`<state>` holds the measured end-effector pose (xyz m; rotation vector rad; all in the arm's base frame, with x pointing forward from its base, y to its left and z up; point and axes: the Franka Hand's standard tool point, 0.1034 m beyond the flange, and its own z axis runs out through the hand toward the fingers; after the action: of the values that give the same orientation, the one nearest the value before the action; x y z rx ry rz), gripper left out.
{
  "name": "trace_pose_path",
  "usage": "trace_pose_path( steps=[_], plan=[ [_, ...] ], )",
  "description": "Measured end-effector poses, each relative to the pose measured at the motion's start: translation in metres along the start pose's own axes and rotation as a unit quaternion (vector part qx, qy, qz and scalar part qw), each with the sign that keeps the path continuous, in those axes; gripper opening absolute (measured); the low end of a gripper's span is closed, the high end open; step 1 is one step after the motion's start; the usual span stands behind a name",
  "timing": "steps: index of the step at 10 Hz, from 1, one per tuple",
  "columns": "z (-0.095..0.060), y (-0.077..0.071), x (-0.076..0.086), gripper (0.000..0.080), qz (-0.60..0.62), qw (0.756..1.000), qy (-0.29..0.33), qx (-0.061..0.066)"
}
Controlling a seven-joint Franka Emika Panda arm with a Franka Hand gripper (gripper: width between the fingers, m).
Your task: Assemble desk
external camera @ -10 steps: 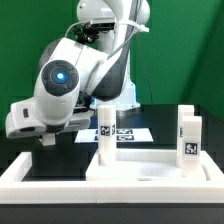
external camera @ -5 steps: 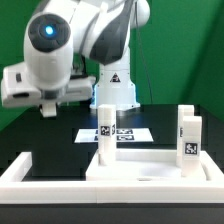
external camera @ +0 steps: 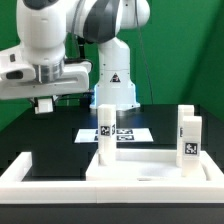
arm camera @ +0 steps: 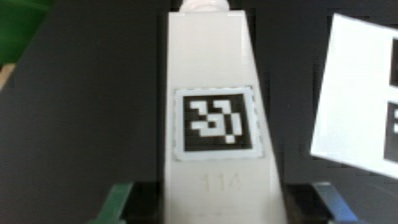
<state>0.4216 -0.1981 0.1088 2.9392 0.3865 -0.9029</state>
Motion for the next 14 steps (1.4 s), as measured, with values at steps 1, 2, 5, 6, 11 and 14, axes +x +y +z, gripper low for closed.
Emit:
trace_pose_path(
  steps=[1,2,5,6,11,14],
  plan=[
    [-0.020,-0.004,0.010,0.0290,0.014,0.999,0.023,0.023],
    [-0.056,-0.003,0.030,0.0290,0.024,0.996,0.080,0.035],
    [-0.099,0.006,0.047,0.0290,0.024,0.984,0.177,0.014],
    [-0.095,0.005,0.043,0.0290,0.027,0.981,0.190,0.015],
    [-0.155,-0.012,0.090,0.0290,0.090,0.942,0.324,0.007],
    [-0.185,-0.024,0.134,0.0290,0.126,0.902,0.412,-0.020]
  ],
)
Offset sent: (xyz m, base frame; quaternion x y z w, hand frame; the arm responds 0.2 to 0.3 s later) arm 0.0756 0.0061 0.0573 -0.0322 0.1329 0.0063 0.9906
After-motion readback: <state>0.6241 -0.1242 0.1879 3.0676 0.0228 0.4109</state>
